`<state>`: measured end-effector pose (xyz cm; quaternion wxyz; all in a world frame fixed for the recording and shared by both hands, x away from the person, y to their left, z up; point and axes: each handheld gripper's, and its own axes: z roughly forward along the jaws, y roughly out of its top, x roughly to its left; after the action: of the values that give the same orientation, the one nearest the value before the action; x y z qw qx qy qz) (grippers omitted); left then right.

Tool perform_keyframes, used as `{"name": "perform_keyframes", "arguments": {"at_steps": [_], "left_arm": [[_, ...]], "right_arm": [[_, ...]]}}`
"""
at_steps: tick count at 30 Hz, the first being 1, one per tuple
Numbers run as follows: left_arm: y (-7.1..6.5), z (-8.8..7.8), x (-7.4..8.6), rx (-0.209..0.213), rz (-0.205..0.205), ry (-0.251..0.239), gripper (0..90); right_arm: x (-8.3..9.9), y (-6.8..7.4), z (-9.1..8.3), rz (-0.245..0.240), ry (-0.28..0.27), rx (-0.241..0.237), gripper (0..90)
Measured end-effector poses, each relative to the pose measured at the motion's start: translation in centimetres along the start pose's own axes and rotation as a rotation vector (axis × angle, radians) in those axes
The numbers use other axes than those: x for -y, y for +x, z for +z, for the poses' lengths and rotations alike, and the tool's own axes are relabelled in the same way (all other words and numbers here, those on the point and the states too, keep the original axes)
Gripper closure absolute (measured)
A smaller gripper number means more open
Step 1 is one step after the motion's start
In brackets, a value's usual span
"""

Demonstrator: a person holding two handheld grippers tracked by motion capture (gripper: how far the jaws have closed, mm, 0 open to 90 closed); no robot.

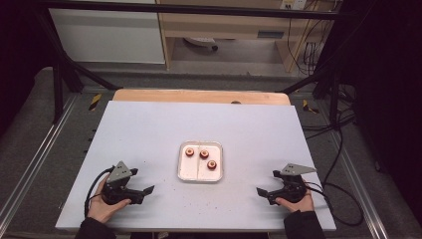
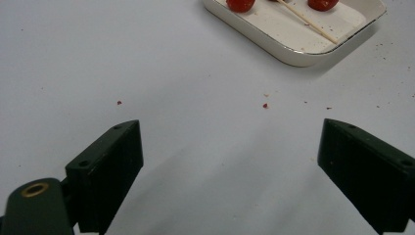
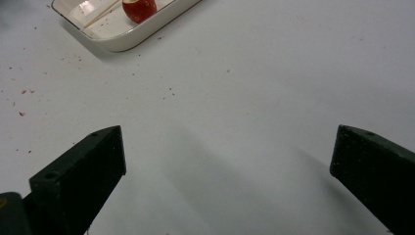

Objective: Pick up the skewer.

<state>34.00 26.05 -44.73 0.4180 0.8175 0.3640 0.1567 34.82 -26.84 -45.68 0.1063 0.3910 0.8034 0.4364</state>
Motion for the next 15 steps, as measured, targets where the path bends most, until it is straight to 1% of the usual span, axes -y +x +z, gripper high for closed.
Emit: {"name": "perform_keyframes", "arguments": {"at_steps": [2,7,10,15], "left_arm": [[-0.04,0.0,-0.03,0.001,0.007,0.001,9.9],[-0.09,0.07,-0.08,0.003,0.001,0.002,9.7],[-0.32,0.18,-0.26,0.003,0.009,0.009,9.7],[-0.53,0.21,-0.52,0.004,0.011,0.01,9.9]], "right_arm": [[-0.02,0.0,-0.05,0.003,-0.003,-0.001,0.6],[-0.03,0.0,-0.06,0.002,-0.006,0.002,0.6],[-0.05,-0.01,-0.01,0.002,-0.004,0.001,0.6],[-0.06,0.02,-0.03,0.006,-0.012,-0.001,0.6]]}}
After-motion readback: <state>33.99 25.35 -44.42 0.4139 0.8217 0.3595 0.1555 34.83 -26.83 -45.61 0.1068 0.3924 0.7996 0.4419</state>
